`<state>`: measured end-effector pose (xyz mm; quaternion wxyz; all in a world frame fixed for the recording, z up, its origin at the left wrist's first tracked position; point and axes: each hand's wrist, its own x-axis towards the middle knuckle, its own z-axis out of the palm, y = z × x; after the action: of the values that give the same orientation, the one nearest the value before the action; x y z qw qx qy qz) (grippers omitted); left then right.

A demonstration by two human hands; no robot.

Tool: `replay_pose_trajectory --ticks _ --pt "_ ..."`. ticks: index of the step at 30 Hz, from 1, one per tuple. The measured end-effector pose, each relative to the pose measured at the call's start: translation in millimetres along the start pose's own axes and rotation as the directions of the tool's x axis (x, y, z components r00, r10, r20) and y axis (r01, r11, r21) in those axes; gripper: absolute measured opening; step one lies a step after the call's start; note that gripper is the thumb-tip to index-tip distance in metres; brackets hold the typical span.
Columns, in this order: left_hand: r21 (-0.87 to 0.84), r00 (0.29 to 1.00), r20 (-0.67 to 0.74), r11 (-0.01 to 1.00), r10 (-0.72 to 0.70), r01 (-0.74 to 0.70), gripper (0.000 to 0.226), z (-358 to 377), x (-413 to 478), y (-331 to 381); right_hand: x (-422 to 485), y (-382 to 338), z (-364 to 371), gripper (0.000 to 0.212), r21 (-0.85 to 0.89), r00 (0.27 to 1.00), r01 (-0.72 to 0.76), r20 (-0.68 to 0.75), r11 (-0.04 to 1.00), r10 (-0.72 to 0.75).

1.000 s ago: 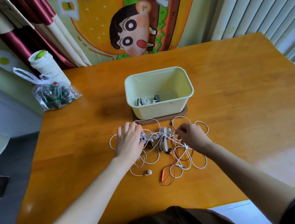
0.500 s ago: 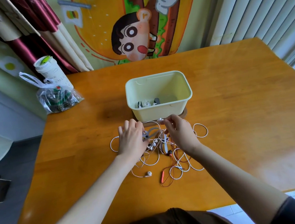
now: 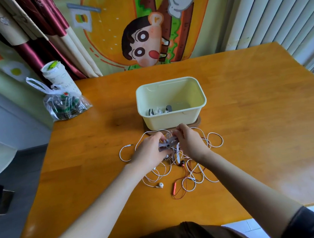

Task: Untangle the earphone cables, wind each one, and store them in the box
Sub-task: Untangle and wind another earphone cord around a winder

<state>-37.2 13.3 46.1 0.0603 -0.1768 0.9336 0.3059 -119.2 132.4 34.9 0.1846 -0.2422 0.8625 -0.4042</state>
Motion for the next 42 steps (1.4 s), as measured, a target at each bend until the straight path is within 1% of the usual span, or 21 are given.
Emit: replay_pose_trajectory --ticks 2,4,6,8,10,12,15,18,20,22,24,28,31,34,39,42 --pt "-0.162 0.994 0.106 0.985 -0.042 0.058 0.027 -1 0 1 4 4 -3 0.017 -0.016 1.000 -0.017 0.014 1.000 0.017" --pt "-0.262 0.981 0.177 0.957 -0.074 0.120 0.024 0 0 0 7 7 -6 0.019 -0.032 0.999 -0.018 0.026 0.999 0.019" --pt "-0.285 0.974 0.207 0.946 -0.097 0.155 0.019 1 0 -2 9 10 -9 0.019 -0.080 1.000 -0.004 0.021 0.997 0.006" --pt "-0.328 0.963 0.222 0.918 -0.154 0.222 0.018 4 1 -4 12 11 -13 0.018 -0.115 1.000 0.003 -0.009 0.993 -0.004" --pt "-0.381 0.948 0.233 0.877 -0.217 0.294 0.021 8 1 -4 13 8 -16 0.018 -0.104 0.999 0.022 -0.036 0.994 -0.026" --pt "-0.393 0.942 0.231 0.862 -0.244 0.319 0.024 13 1 -2 13 1 -19 0.018 -0.038 0.997 0.051 -0.053 0.998 -0.053" --pt "-0.452 0.948 0.186 0.835 -0.258 0.315 0.019 20 1 5 11 -12 -19 0.017 0.077 0.995 0.086 -0.052 0.993 -0.082" --pt "-0.559 0.954 0.104 0.777 -0.282 0.290 0.019 26 1 13 9 -14 -13 0.019 0.104 0.999 0.052 0.006 0.993 -0.053" --pt "-0.644 0.946 0.054 0.713 -0.320 0.278 0.024 28 0 17 4 -10 -9 0.020 0.073 0.999 0.043 0.026 0.996 -0.045" --pt "-0.692 0.938 0.023 0.672 -0.346 0.265 0.030 31 0 17 -1 -7 -6 0.019 0.056 0.999 0.051 0.006 0.997 -0.052" --pt "-0.745 0.930 0.007 0.618 -0.368 0.250 0.029 34 -2 18 -5 -6 -4 0.018 0.038 0.998 0.060 -0.013 0.997 -0.060" --pt "-0.849 0.912 0.006 0.480 -0.409 0.221 0.020 33 -3 21 -7 -6 -2 0.020 -0.053 0.996 0.085 -0.022 0.995 -0.086" --pt "-0.900 0.906 0.039 0.380 -0.420 0.215 0.005 28 -2 25 -7 -10 -3 0.021 -0.080 0.993 0.115 -0.030 0.990 -0.117" --pt "-0.911 0.905 0.062 0.347 -0.421 0.224 0.011 24 -3 28 -8 -13 -6 0.024 -0.094 0.986 0.159 -0.028 0.983 -0.163" --pt "-0.922 0.902 0.072 0.317 -0.425 0.223 0.018 24 -4 29 -9 -15 -7 0.022 -0.126 0.977 0.213 0.003 0.969 -0.214" --pt "-0.931 0.896 0.075 0.291 -0.438 0.220 0.020 24 -3 27 -10 -13 -5 0.020 -0.114 0.978 0.209 0.019 0.971 -0.208"
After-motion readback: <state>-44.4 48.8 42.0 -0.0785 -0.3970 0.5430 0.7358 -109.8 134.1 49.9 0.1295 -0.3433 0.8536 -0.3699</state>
